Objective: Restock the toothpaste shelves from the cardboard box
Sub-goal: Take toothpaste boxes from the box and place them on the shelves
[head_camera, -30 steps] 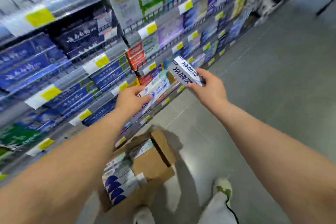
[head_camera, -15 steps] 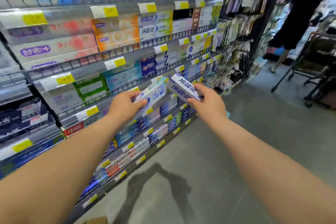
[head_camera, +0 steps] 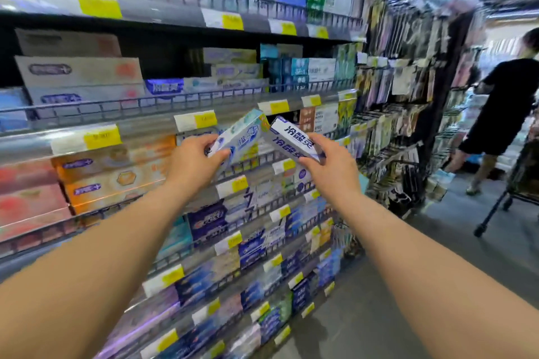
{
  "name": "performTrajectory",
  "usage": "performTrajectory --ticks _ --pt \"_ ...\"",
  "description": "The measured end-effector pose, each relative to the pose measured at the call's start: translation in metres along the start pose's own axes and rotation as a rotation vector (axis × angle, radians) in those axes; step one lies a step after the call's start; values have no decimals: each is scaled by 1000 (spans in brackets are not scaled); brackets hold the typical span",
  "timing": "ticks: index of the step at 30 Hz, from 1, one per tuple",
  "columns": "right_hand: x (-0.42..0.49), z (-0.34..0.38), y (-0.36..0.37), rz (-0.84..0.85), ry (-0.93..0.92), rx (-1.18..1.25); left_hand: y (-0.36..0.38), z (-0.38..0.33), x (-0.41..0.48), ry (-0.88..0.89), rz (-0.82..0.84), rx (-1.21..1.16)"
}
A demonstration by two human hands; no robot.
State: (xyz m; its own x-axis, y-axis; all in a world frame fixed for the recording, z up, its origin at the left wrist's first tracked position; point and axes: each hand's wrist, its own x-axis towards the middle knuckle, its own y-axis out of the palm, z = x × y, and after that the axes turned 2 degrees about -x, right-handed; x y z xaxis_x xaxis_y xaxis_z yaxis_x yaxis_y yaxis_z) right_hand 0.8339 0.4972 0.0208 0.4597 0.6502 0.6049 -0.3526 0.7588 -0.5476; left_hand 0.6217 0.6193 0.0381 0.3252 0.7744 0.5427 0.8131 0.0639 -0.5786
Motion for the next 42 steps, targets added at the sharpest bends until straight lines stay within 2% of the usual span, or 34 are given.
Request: performTrajectory --ticks 5,11,16,23,26,31,35,39,42 --pt "89 -43 26 -40 -113 8 32 -6 58 29 -193 138" --pt "190 -73 58 -7 -351 23 69 -12 98 -42 -423 224" --pt "259 -69 76 59 -544 42 79 -27 117 -107 -573 328" --pt "329 -27 107 47 -791 -23 59 -27 142 -148 -705 509" --pt "347 -15 120 105 -793 -47 50 -26 150 -174 -721 559" --pt "370 -6 143 486 -622 -122 44 -21 151 -166 -680 660" --pt "380 -3 155 677 -576 -138 47 -22 148 -173 -700 713" --pt "372 -10 139 647 -676 -101 51 -21 149 -183 -723 743" --pt "357 -26 124 654 -781 -184 60 -23 150 -190 -746 740"
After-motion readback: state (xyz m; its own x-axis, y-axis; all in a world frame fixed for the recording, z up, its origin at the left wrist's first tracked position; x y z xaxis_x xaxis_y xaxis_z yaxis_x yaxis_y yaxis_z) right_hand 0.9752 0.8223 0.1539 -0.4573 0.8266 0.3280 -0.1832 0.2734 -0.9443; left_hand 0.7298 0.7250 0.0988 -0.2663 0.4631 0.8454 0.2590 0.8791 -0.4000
